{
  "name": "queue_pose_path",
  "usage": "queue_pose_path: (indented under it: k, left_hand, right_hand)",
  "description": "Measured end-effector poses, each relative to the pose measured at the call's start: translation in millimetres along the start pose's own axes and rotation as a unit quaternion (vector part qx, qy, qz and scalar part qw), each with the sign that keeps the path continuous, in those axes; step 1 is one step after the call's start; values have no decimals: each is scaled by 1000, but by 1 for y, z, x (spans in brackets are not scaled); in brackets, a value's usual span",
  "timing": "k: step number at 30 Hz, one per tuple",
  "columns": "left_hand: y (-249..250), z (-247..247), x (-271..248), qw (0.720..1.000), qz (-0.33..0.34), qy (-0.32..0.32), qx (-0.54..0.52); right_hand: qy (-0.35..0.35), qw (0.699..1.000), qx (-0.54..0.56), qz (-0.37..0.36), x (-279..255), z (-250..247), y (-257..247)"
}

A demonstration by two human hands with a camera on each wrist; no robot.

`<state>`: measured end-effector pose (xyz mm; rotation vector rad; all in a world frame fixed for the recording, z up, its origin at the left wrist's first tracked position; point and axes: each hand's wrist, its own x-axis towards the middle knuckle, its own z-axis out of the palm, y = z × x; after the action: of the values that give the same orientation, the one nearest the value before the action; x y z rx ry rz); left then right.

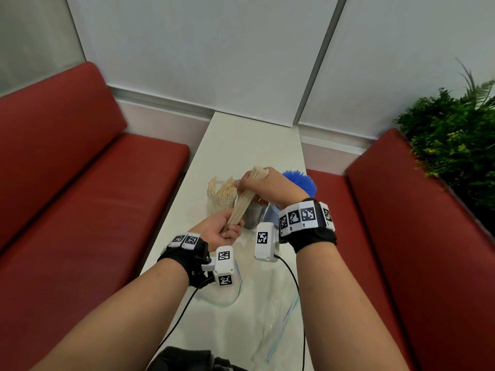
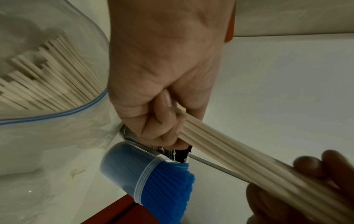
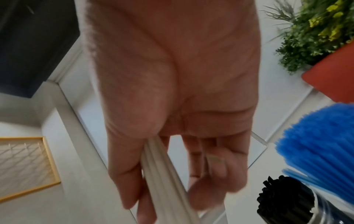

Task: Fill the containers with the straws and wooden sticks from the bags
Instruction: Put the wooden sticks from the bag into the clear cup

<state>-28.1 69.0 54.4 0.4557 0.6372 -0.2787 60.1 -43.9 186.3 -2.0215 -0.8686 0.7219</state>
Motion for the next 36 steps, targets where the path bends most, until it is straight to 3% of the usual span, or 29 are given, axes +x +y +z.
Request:
queue_pose_path:
  k: [4, 8, 11, 14, 18, 21, 27, 31, 34, 36]
  left_hand:
    - [4, -10, 8, 998, 43, 33, 24]
    - [8, -32, 15, 985, 79, 107, 113]
    - [17, -46, 12, 971, 68, 140, 182]
    - [26, -49, 3, 945, 20, 101, 310]
    - [29, -49, 0, 864, -102, 3, 494]
    - [22, -52, 8, 785, -161, -42, 597]
    - [-6, -69, 37, 655, -107, 55, 746]
    - [-20, -77, 53, 532, -16, 118, 838]
    - [-27, -82, 63, 477, -11, 149, 866]
    - [-27, -83, 65, 461, -24, 152, 874]
  right_hand:
    - [-8, 1000, -12, 11, 9, 5, 8]
    - [34, 999, 10, 23, 23, 3, 13]
    - [101, 994, 38, 19, 43, -4, 6]
    - [189, 978, 90, 11, 71, -3, -2]
    - [244, 963, 116, 17, 105, 17, 4]
    - [246, 965, 88, 35, 124, 33, 20]
    - [224, 972, 40, 66, 148, 52, 52]
    - [172, 979, -3, 107, 160, 58, 61]
    - [120, 988, -31, 88, 165, 63, 65]
    - [107, 993, -5, 50, 166, 65, 65]
